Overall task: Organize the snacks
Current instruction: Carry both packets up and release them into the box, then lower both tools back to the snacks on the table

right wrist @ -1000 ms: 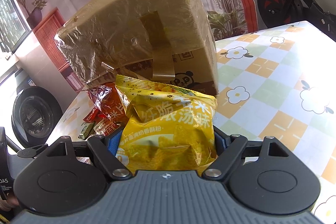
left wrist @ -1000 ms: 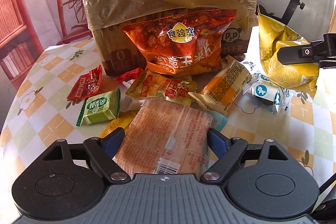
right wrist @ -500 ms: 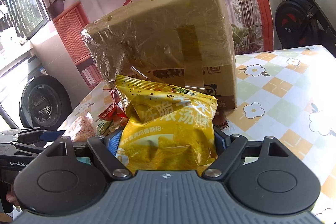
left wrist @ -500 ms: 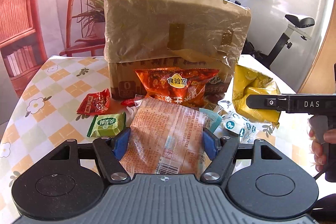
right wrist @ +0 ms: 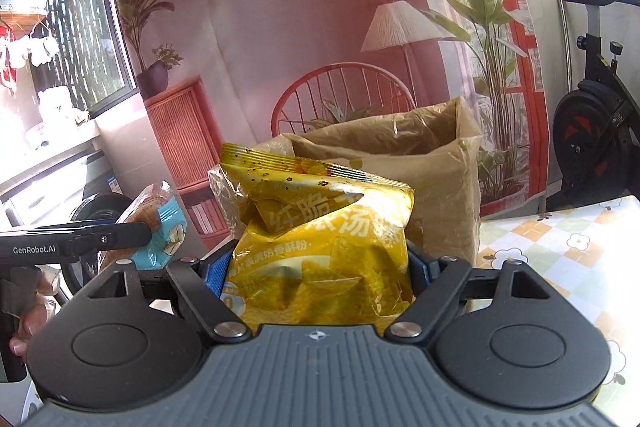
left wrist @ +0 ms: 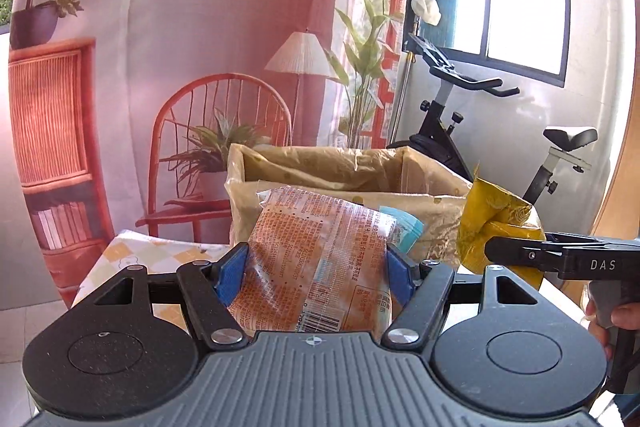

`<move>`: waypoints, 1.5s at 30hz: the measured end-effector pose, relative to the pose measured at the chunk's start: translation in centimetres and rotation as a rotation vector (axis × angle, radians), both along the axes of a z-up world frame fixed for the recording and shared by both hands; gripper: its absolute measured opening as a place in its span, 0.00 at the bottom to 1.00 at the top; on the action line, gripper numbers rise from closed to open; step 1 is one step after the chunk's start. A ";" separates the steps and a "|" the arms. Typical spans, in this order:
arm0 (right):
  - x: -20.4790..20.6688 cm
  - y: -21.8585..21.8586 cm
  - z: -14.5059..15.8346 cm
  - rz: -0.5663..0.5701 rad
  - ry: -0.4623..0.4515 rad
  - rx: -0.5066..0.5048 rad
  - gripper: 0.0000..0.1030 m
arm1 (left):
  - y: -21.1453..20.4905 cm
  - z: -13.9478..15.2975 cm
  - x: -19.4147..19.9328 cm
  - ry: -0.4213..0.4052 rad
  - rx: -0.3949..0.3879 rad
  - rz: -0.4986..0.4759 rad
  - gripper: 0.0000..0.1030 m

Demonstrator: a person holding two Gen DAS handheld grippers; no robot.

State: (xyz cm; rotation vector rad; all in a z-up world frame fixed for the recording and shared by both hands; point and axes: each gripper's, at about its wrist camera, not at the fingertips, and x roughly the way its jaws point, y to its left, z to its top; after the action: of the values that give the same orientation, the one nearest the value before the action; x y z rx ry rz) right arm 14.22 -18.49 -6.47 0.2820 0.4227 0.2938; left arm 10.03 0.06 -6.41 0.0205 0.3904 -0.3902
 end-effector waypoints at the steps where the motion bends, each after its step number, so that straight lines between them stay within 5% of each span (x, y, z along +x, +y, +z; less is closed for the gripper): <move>1: 0.4 -0.1 0.8 -0.001 -0.022 -0.006 0.80 | -0.3 0.8 0.6 -0.018 0.001 -0.004 0.71; 8: 7.2 -0.8 4.3 -0.016 -0.124 -0.135 0.80 | -3.4 4.5 7.2 -0.065 -0.027 -0.015 0.71; 15: 15.2 -1.0 2.0 -0.054 -0.032 -0.251 0.80 | -7.4 4.1 15.2 0.008 0.020 0.029 0.71; 22: 18.5 0.1 0.9 -0.045 0.035 -0.253 0.84 | -6.9 2.2 19.4 0.073 0.028 0.078 0.73; 30: 17.5 0.1 1.6 -0.020 0.009 -0.189 0.87 | -4.3 2.8 17.5 0.040 0.030 0.103 0.73; 38: 11.6 -0.8 2.9 -0.001 -0.057 -0.157 0.82 | -0.7 2.9 11.9 0.039 -0.023 0.120 0.72; 45: 6.4 -2.3 1.1 -0.044 -0.046 -0.089 0.63 | 2.7 -0.7 7.4 0.126 -0.086 0.158 0.71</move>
State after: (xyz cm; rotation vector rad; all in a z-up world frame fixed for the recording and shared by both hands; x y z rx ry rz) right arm 20.61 -20.77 -5.37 0.1966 0.3824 0.2370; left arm 17.41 2.80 -7.10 -0.1185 0.4955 -0.2521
